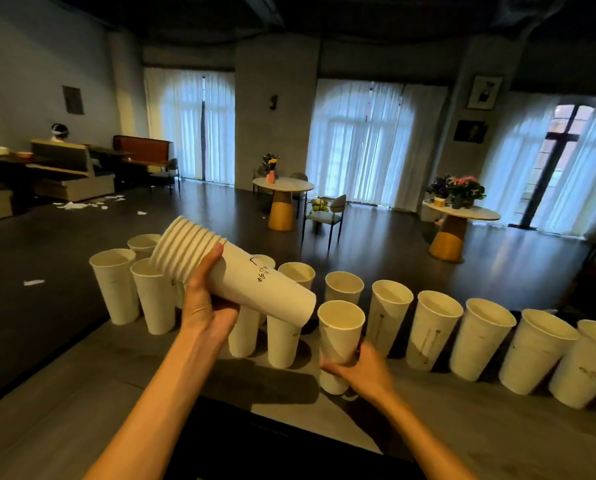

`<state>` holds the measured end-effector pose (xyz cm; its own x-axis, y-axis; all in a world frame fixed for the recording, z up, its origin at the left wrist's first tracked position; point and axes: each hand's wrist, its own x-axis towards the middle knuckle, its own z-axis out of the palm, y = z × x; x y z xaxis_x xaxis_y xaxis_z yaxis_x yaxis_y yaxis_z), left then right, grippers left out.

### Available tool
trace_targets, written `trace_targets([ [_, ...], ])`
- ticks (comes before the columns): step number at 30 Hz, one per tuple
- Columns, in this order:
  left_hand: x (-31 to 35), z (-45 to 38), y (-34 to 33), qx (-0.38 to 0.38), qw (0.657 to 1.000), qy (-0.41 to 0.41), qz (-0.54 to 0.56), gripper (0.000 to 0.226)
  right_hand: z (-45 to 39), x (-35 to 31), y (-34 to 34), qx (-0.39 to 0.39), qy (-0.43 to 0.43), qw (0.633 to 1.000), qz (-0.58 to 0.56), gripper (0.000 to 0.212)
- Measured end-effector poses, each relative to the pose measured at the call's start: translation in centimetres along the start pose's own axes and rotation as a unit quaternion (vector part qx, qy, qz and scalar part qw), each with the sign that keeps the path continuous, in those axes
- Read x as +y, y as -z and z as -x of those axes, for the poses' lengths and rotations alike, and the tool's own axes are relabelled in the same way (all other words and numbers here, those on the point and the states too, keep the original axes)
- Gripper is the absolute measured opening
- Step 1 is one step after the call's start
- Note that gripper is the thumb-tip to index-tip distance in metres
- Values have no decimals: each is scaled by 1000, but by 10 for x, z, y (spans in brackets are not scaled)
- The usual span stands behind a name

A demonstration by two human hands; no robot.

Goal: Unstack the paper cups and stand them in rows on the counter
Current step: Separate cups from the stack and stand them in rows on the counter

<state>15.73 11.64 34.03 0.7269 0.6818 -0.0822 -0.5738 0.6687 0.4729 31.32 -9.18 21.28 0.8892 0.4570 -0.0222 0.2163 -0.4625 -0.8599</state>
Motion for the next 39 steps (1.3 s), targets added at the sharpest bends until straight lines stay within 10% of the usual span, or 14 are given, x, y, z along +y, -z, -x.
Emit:
trace_targets([
  [11,-20,-4,4,-45,998,9,-48,117,-18,0,-4,-61,1,998,27,83],
  [17,-59,16,-10,-100,987,90,-87,117,13,11,60,21,54,998,20,6],
  [25,-145,55,-31,-134,962,201,-128,119,57,-12,124,-219,27,970,-100,78],
  [27,-155,60,-35,-145,955,208,-156,116,62,-8,130,-205,26,977,-54,93],
  [34,-166,66,-49,-165,949,135,-234,97,72,-2,138,-125,112,986,-2,53],
  [39,-147,55,-59,-151,959,43,-235,86,58,24,124,-6,120,989,87,83],
])
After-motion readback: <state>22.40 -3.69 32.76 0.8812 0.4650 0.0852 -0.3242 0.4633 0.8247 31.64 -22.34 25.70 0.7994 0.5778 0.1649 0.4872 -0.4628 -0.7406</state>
